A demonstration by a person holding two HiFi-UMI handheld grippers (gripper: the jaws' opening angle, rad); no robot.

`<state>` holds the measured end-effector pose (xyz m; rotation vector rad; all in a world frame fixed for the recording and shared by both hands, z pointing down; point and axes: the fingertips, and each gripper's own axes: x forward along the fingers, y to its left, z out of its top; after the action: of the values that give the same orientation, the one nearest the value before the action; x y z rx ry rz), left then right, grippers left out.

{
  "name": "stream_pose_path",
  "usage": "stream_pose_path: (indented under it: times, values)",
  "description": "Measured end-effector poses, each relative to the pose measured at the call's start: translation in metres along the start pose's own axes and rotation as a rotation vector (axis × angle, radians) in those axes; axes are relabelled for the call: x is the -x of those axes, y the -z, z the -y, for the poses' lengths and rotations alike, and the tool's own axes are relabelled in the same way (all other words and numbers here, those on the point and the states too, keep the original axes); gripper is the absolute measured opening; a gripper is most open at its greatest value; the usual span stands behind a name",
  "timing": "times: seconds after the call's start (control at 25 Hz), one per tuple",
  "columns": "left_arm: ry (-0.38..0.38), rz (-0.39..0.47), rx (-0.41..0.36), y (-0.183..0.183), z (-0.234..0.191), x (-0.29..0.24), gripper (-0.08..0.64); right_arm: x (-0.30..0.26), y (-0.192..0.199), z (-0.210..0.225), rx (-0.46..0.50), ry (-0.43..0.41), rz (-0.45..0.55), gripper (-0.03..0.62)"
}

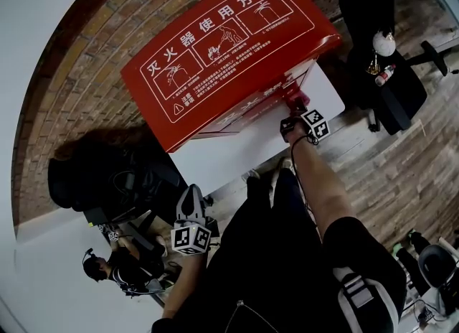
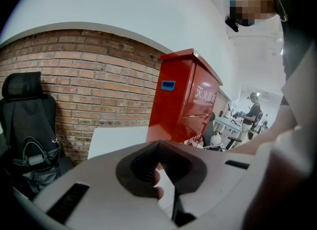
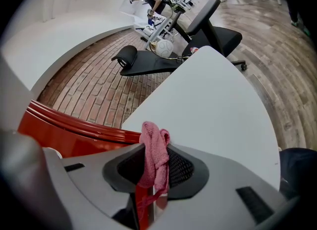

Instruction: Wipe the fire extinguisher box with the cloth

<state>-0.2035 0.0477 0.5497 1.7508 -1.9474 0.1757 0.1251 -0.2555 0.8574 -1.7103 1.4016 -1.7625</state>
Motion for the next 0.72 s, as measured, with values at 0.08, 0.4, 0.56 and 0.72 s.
stream_pose_path:
  times: [0.08,0.4,0.56,0.72]
  values:
    - [-0.005,-0.001,0.002,0.002,-0.002,0.004,0.021,0.0,0.0,0.0,0.009,-0.006,-0.002,0.115]
    - [-0.015,0.001,0.006,0.009,-0.004,0.014,0.021,0.005,0.012,0.0,-0.002,-0.013,-0.022,0.115]
    - [-0.016,0.004,0.009,0.01,-0.004,0.018,0.021,0.01,0.028,-0.001,-0.009,-0.023,-0.044,0.115]
    - [-0.017,0.005,0.01,0.012,-0.005,0.021,0.021,0.016,0.045,-0.001,-0.015,-0.029,-0.063,0.115]
